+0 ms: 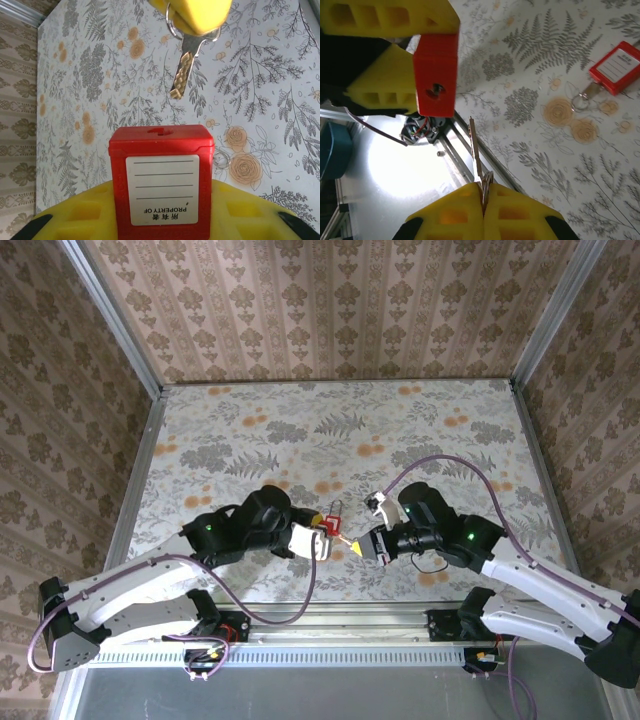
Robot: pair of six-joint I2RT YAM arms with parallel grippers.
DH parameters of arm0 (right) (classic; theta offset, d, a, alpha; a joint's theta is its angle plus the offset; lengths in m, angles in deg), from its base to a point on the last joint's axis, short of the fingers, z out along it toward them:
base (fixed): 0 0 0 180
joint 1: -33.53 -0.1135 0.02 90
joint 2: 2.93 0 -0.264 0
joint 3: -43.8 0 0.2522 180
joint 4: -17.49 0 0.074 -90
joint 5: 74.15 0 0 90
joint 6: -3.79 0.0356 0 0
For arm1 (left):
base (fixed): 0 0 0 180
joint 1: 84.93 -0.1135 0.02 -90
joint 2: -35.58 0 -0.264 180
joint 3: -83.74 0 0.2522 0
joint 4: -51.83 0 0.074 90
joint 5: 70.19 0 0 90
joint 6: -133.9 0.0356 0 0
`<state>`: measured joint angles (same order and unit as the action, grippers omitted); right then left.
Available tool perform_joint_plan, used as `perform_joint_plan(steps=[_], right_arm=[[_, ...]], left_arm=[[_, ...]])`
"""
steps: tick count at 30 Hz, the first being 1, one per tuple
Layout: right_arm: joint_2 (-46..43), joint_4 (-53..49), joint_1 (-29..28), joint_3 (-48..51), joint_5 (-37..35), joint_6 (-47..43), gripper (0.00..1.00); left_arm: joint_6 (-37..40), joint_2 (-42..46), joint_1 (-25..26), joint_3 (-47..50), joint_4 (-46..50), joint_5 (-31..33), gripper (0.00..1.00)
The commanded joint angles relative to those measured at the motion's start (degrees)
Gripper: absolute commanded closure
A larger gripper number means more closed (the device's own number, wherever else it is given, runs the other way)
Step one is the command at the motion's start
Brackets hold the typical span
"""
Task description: Unlock with the key
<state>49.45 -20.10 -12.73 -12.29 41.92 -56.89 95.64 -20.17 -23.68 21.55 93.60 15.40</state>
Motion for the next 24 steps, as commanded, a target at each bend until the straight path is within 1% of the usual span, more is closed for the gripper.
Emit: perform_joint_plan(steps=[1,4,7,14,18,24], right_arm=[[1.4,7.7,0.1,1.5,4.2,1.9,1.00],[2.3,9.8,0.2,2.0,4.7,2.3,1.00],[3.2,10.3,0.5,1.7,5.5,2.4,1.00],[4.6,12.7,0.9,2.0,7.4,3.4,1.00],[5.0,12.7,0.9,1.7,7.8,3.6,1.00],[4.6,11.5,0.9,1.7,7.5,3.6,1.00]], left_arm=[[1.6,0.5,0.9,-1.7,1.5,0.8,1.00],[1.9,0.0,1.5,-2.1,2.3,1.0,1.00],[2.8,-0.2,2.8,-1.8,2.3,2.7,1.00],[3.3,-0.3,3.3,-0.9,0.8,4.2,1.00],[2.6,-1.5,2.9,-0.5,0.4,5.0,1.00],[1.6,-1.5,0.6,0.9,-1.2,3.8,1.00]])
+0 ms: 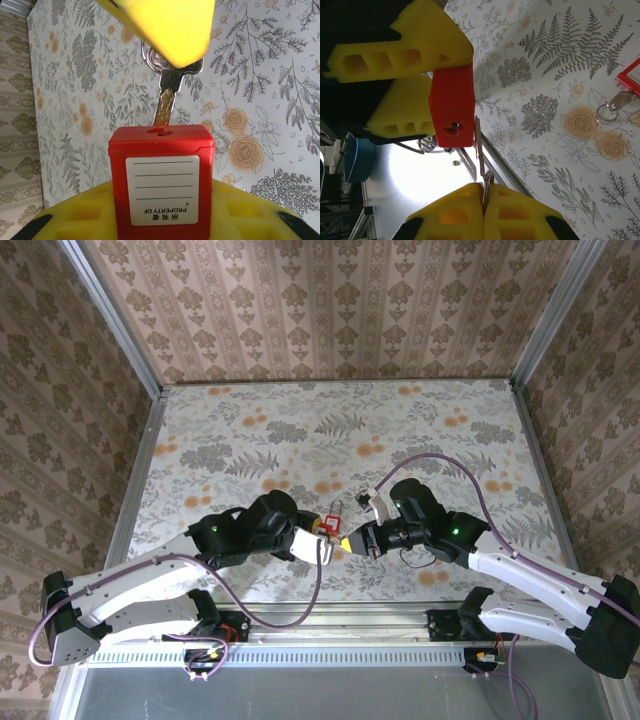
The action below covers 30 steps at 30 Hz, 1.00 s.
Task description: Unlock with the key
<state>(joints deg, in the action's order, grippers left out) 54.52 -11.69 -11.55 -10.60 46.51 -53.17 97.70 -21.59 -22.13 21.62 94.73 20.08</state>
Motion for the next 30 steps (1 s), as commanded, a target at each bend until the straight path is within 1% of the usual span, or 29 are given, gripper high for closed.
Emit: perform_joint_plan(steps=[1,12,21,26,30], right_arm=[[-0.6,2.7,-0.1,0.0,2.9,-0.2,1.00],[0.1,3.1,0.5,-0.2,4.4,-0.2,1.00],[4.9,5.0,0.9,-1.5,6.1,-0.7,1.00],[5.0,6.1,2.0,-1.3,7.1,-0.5,1.00],[4.8,5.6,2.3,-1.7,7.9,-0.8,1.00]], left_arm=[[-0.5,0.0,-1.5,0.9,-2.3,-1.0,1.00],[0.5,1.9,-4.6,2.9,-2.0,-2.0,1.00],[0.3,3.4,-4.6,3.7,-2.0,-2.7,1.00],[0.2,4.5,-4.6,4.3,-1.3,-3.7,1.00],[0.6,4.4,-4.6,4.8,-1.2,-3.2,1.00]])
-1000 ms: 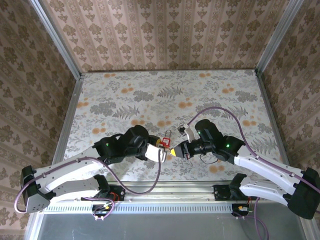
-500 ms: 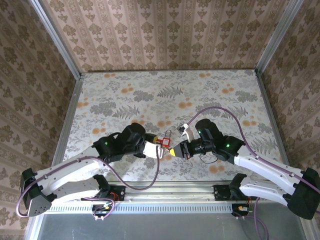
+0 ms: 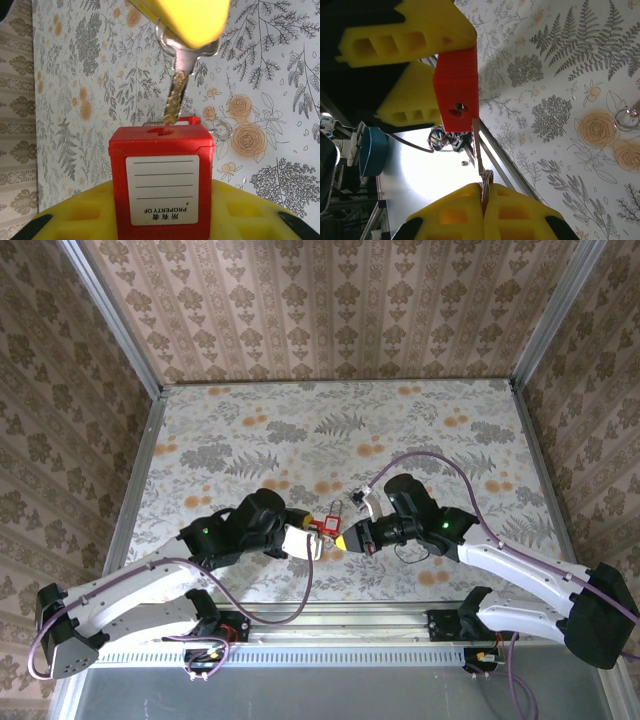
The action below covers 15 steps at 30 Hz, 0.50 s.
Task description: Unlock with the key
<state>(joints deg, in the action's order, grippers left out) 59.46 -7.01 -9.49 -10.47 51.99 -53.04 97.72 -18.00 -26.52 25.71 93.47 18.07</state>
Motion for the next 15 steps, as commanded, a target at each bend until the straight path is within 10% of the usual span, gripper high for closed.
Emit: perform_joint_plan(steps=[1,15], right_arm=[[-0.2,1.0,0.2,-1.8,2.5,-0.9,1.00],[3.5,5.0,0.3,-0.9,4.9,-0.5,1.00]], left_arm=[[0.6,0.8,-0.4,0.8,0.0,-1.2,1.00],[0.9,-1.3,-0.3,-0.1,-0.6,-1.8,1.00]])
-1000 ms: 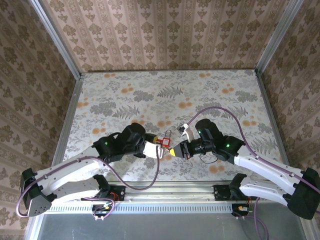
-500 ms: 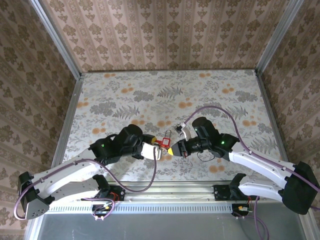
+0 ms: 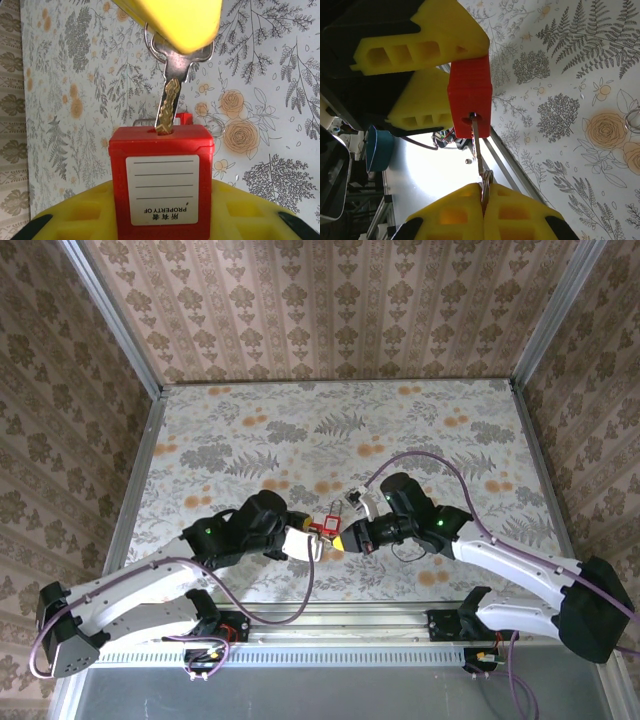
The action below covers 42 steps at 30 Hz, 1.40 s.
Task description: Unlock with the key
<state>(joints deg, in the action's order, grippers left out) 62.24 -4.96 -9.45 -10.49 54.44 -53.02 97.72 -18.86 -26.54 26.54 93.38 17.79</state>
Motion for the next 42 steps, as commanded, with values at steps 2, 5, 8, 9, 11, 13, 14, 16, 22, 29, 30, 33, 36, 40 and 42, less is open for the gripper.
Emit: perform_joint_plan(steps=[2,5,8,9,11,13,14,16,22,29,30,33,36,40,42], right_arm=[[1.2,3.4,0.3,-1.0,2.8,-0.7,1.00],[1.8,3.7,0.3,-1.0,3.5,-1.0,1.00],[2.6,2.7,0.6,-1.1,4.4,-2.6,1.00],[3.0,2.2,0.9,-1.0,4.7,-3.2,1.00],[4.2,3.1,2.5,-0.4,6.6,-3.5,1.00],[5.4,5.0,4.2,-0.2,9.7,-3.4,1.00],[6.1,5.5,4.6,-0.4,10.6,-3.8,1.00],[7.8,5.1,4.9,-1.6,12.8,-5.3,1.00],[12.7,4.0,5.6,-5.1,17.3,-8.7,1.00],[19.3,8.1,7.1,-6.7,20.5,-8.7,1.00],[19.8,5.9,7.0,-7.8,19.9,-10.5,1.00],[20.2,0.7,6.2,-9.8,17.0,-16.2,1.00],[20.2,2.6,6.2,-9.1,16.4,-16.7,1.00],[18.9,2.9,5.9,-9.4,16.2,-16.8,1.00],[18.0,3.4,5.9,-9.4,16.8,-15.5,1.00]], left_arm=[[0.7,-1.1,-0.3,-1.0,-0.4,-1.7,1.00],[0.7,-1.6,-0.2,-1.1,-0.2,-2.2,1.00],[1.3,-1.6,-0.1,-1.3,-0.2,-2.6,1.00],[1.6,-1.5,0.1,-1.5,-0.2,-2.6,1.00],[2.2,-1.5,1.1,-1.9,0.3,-2.1,1.00],[3.2,-1.9,2.6,-2.7,1.6,-0.9,1.00],[3.5,-2.1,3.2,-3.1,2.1,-0.5,1.00],[3.7,-2.7,4.4,-4.2,3.3,0.0,1.00],[4.4,-4.5,5.9,-7.7,4.0,1.4,1.00],[1.5,-7.1,6.0,-10.0,4.9,-0.1,1.00],[0.9,-7.4,5.8,-10.6,5.4,-0.9,1.00],[-1.5,-8.2,4.7,-11.7,6.2,-3.8,1.00],[-3.2,-8.0,3.9,-11.0,4.7,-5.2,1.00],[-6.6,-6.9,2.2,-9.3,1.6,-7.4,1.00],[-8.0,-5.9,1.2,-7.9,-1.1,-8.0,1.00]])
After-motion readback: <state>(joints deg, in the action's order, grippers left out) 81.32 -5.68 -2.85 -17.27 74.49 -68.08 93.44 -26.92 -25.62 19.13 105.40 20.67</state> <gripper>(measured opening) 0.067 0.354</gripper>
